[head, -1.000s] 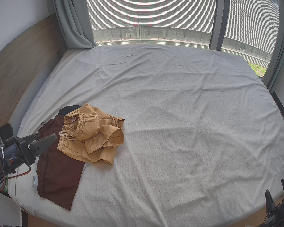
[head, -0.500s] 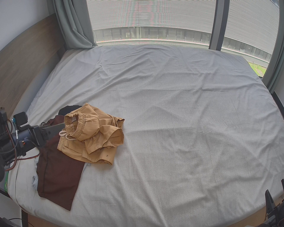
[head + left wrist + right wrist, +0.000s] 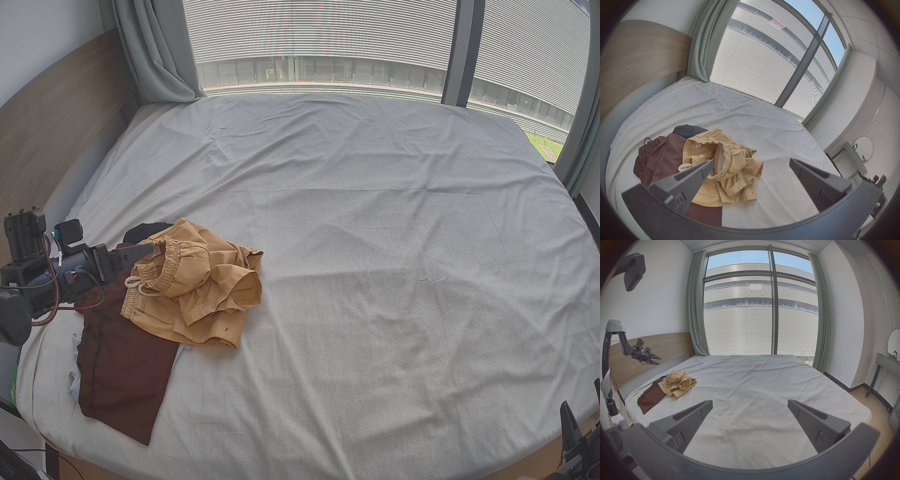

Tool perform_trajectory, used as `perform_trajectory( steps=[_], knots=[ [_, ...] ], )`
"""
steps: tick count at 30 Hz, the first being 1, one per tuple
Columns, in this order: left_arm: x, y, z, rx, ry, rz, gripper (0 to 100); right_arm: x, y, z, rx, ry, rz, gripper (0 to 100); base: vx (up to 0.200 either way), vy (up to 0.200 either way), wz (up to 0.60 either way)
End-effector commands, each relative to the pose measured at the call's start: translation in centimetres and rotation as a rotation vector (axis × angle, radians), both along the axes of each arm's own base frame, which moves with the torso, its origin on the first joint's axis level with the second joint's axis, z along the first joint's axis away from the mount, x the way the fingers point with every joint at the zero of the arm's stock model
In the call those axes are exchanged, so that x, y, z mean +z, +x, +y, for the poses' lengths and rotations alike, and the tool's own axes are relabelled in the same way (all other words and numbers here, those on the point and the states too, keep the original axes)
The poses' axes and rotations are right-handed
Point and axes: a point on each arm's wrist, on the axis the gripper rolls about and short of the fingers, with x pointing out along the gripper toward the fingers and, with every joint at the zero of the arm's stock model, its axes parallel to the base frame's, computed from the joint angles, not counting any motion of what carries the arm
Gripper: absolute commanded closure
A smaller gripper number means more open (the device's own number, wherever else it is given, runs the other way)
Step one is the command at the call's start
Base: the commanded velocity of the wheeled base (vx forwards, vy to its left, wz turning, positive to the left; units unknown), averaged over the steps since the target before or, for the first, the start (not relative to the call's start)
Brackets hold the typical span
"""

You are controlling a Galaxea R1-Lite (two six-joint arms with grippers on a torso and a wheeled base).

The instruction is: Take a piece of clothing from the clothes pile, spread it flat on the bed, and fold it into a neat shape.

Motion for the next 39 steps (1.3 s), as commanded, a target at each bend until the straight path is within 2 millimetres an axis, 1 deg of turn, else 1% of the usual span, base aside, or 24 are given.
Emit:
perform_trajectory(
  steps=[1,5,14,17,22,24,25,31,39],
  knots=[
    [-1.1,2.3,0.0,-0.007,-0.002,0.031,0,-0.5,0.0,0.0,0.0,0.0,0.003,0,0.0,0.0,0.0],
    [-1.7,4.0,-0.4,-0.022,-0.003,0.041,0,-0.5,0.0,0.0,0.0,0.0,0.003,0,0.0,0.0,0.0],
    [-3.0,7.0,-1.0,-0.036,-0.003,0.059,0,-0.5,0.0,0.0,0.0,0.0,0.003,0,0.0,0.0,0.0],
    [-3.3,7.7,-1.2,-0.04,-0.002,0.062,0,-0.5,0.0,0.0,0.0,0.0,0.003,0,0.0,0.0,0.0],
    [-4.5,9.0,-1.6,-0.055,-0.002,0.081,0,-0.5,0.0,0.0,0.0,0.0,0.003,0,0.0,0.0,0.0],
    [-4.6,9.1,-1.5,-0.053,-0.002,0.081,0,-0.5,0.0,0.0,0.0,0.0,0.003,0,0.0,0.0,0.0],
    [-5.1,9.6,-1.5,-0.054,-0.003,0.087,0,-0.5,0.0,0.0,0.0,0.0,0.003,0,0.0,0.0,0.0],
    [-6.2,10.9,-2.0,-0.064,-0.007,0.098,0,-0.5,0.0,0.0,0.0,0.0,0.003,0,0.0,0.0,0.0],
    [-6.2,12.1,-3.2,-0.085,-0.028,0.094,0,-0.5,0.0,0.0,0.0,0.001,0.003,0,0.0,0.0,0.0]
  ],
)
